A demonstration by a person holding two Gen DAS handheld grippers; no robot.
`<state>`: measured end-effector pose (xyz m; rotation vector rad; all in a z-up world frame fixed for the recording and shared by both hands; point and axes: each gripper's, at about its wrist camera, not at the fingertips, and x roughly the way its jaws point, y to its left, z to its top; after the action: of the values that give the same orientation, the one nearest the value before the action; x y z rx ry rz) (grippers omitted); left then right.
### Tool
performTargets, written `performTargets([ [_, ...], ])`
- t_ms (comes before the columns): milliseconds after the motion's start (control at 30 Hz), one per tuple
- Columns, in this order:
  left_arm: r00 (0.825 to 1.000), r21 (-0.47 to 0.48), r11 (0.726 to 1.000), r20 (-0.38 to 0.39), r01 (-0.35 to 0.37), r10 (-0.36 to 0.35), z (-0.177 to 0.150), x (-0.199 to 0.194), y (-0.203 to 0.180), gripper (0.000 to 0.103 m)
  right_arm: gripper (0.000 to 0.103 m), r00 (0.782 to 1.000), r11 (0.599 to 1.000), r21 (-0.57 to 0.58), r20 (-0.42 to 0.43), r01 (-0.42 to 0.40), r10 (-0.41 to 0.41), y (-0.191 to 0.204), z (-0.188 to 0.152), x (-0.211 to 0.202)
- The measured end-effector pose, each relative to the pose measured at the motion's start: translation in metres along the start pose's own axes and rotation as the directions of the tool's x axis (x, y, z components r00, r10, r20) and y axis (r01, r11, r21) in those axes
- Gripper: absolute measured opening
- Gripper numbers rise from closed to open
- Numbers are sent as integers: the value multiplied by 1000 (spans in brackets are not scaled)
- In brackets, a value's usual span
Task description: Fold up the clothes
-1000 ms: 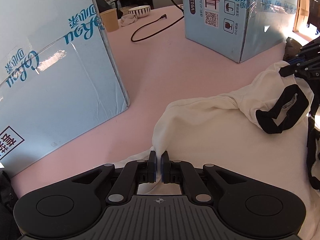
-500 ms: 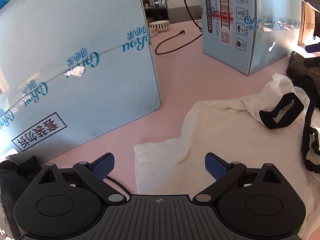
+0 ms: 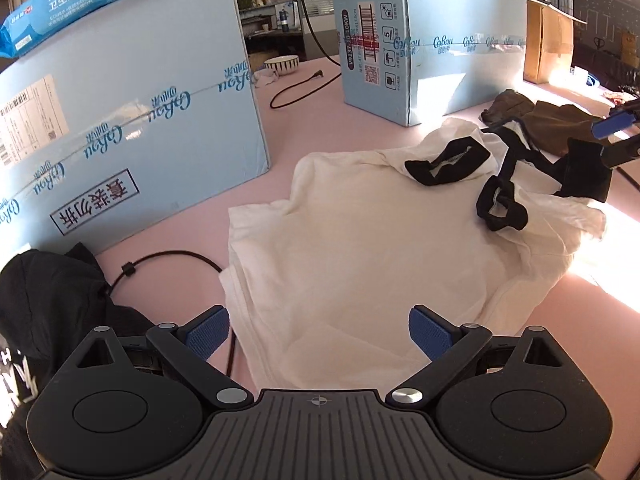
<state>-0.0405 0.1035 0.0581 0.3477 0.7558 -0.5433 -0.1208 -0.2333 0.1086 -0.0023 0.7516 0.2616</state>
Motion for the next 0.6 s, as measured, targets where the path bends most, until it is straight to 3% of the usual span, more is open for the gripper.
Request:
performTargets([
  [133,997,-67,997,-71,-41,37,-9,16,-4,72,87,1000,998,58,1,-17,17,7,-11,-6],
  [233,991,-134,987,-114,-91,76,-14,26,0,71,87,1000,998,61,10,-26,25,11,-12,-11],
  [300,990,-189,978,-126,-85,62,-15,30,5,71,87,1000,998,58,6,-24,24,10,-14,-10],
  [367,990,-186,979,-126,-80,57,-15,29,3,70,87,1000,998,58,-1,-14,14,8,-17,-11],
  [467,991,-152,984,-113,-91,74,-16,24,-5,51,87,1000,998,67,-7,12,-11,1,-21,-11],
  [500,991,-153,983,-108,-99,83,-17,21,-6,39,86,1000,997,72,-8,25,-25,-2,-22,-12],
  [533,991,-160,982,-107,-100,84,-18,20,-6,28,86,999,996,80,-14,38,-37,-6,-24,-11],
  [600,991,-194,976,-112,-97,76,-19,18,-6,17,84,998,993,96,-28,64,-62,-14,-28,-11],
])
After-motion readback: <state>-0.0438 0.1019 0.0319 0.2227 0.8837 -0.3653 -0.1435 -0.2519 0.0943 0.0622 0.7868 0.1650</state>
